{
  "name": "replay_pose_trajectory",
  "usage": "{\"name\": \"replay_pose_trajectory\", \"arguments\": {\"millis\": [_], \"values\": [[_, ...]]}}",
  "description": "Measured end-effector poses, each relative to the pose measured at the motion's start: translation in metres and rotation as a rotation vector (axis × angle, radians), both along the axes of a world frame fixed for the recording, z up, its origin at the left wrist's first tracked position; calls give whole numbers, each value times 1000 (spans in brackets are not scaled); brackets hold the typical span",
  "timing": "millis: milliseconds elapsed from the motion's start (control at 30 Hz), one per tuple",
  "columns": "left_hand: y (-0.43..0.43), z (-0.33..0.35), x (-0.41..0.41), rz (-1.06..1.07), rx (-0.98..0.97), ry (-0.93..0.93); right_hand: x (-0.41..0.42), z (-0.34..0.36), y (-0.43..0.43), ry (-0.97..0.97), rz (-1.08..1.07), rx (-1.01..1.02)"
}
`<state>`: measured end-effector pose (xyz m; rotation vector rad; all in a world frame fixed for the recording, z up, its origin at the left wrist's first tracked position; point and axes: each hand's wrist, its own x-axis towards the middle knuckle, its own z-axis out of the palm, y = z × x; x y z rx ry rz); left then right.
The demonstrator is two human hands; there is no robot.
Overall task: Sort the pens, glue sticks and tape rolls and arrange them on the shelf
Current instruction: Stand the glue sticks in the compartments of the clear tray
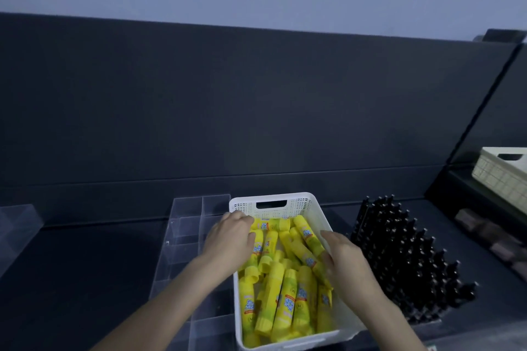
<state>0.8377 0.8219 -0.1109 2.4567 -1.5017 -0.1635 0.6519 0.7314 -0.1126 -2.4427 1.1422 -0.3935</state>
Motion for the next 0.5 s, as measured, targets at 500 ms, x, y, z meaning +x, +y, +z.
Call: {"name": "replay_pose_trajectory", "arguments": {"millis": [500], "values": [[-31, -33, -15, 209, 119, 132, -4, -23, -16, 148, -7, -102]]}}
